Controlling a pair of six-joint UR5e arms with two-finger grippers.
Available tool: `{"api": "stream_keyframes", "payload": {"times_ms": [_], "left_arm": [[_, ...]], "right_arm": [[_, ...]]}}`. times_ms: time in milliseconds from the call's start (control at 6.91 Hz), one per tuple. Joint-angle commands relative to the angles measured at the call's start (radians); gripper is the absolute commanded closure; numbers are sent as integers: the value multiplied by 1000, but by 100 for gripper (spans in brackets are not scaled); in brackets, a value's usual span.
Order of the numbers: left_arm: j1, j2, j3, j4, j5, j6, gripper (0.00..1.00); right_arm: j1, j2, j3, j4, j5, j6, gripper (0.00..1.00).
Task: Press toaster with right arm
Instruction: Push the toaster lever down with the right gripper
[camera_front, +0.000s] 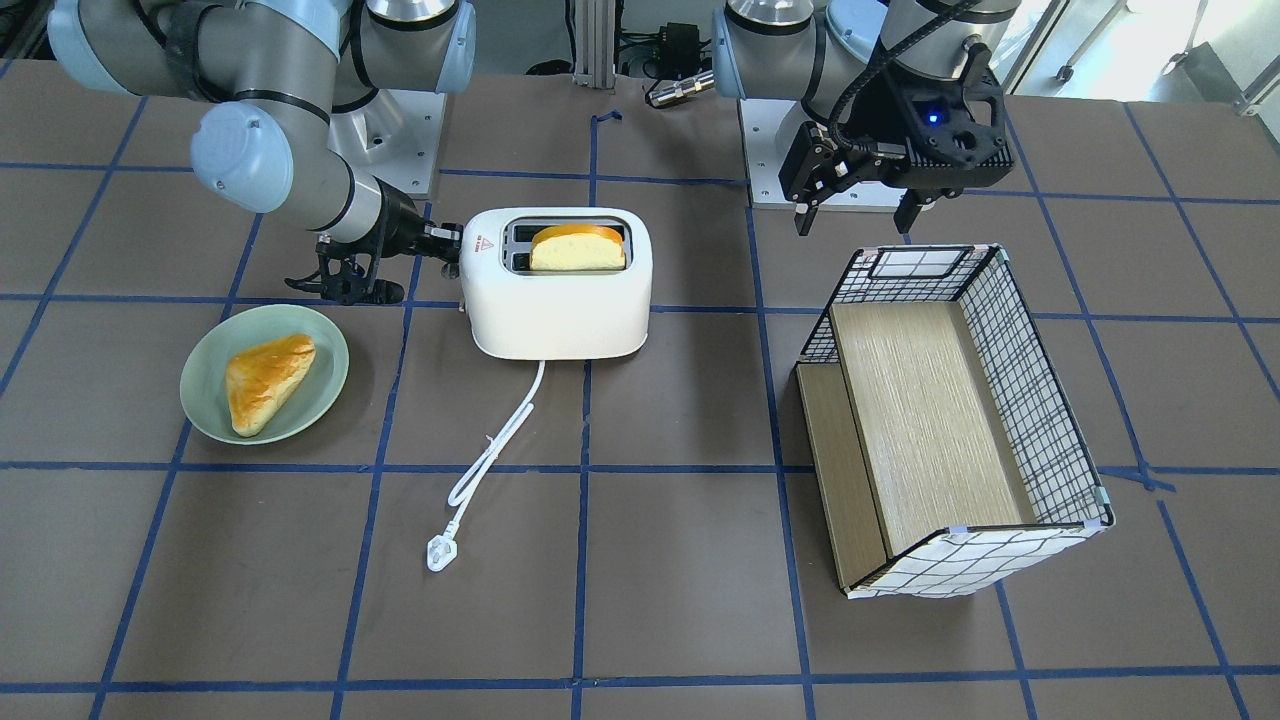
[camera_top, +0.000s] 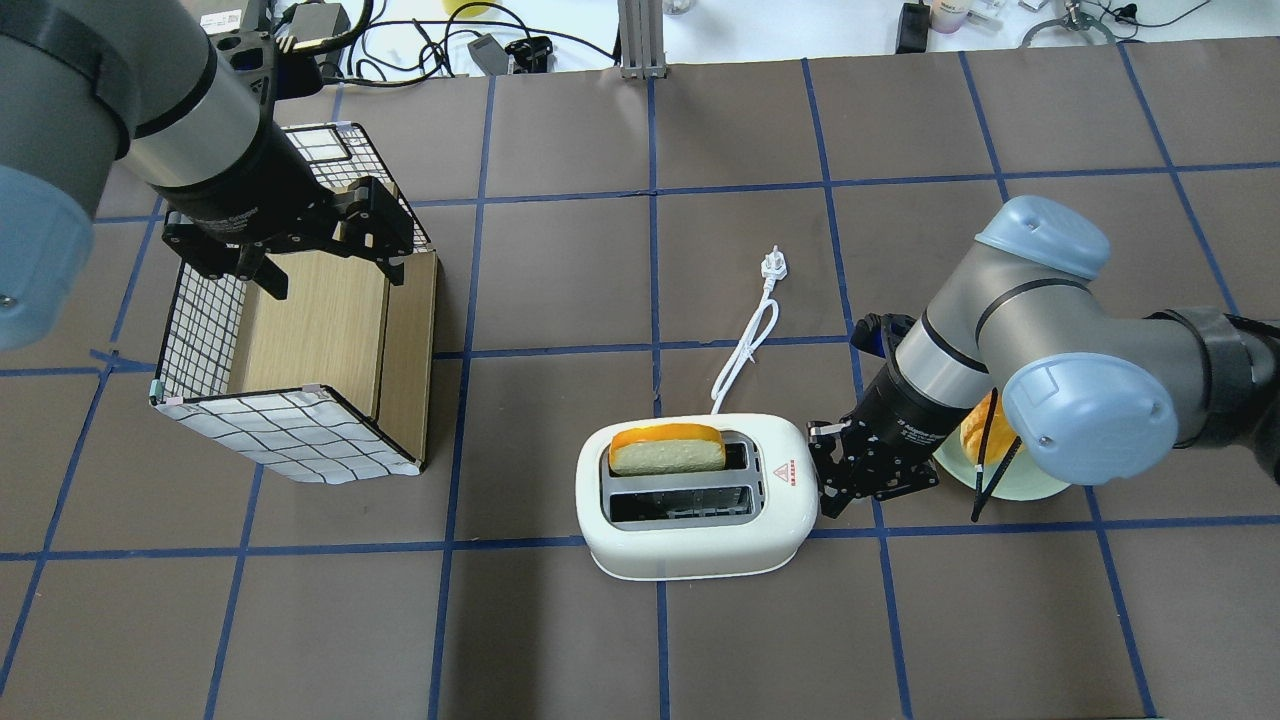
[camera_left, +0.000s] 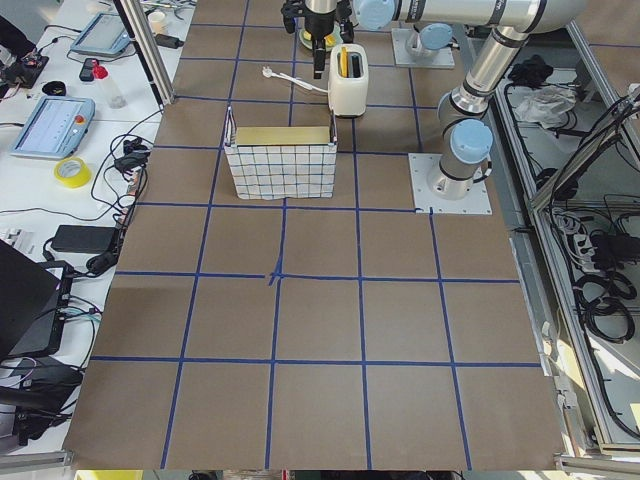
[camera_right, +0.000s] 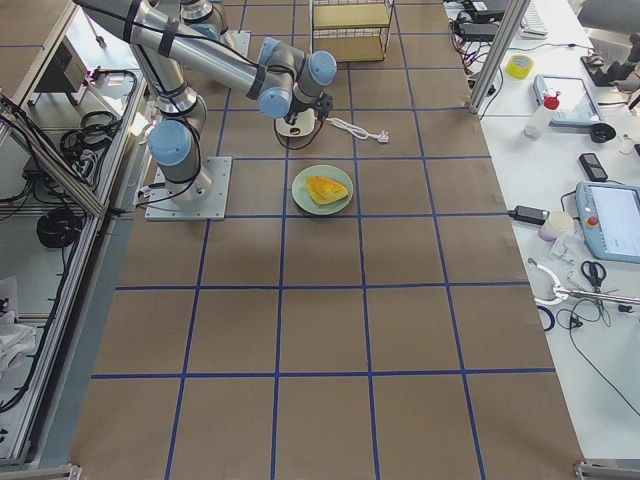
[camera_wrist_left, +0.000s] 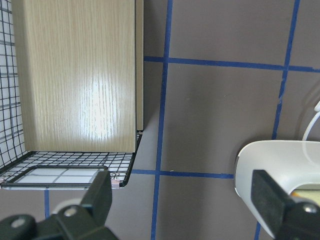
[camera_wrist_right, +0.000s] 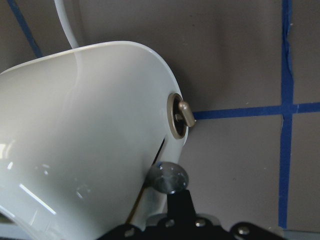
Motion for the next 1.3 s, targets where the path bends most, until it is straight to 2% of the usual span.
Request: {"api": "stream_keyframes", "payload": {"times_ms": [0, 1158], "left_arm": [[0, 0, 1, 0, -1, 0, 0], [0, 0, 0, 0, 1, 0, 0]], "right_arm": [[0, 12, 0, -11, 12, 0, 100], [-5, 32, -5, -23, 17, 5, 100]]}}
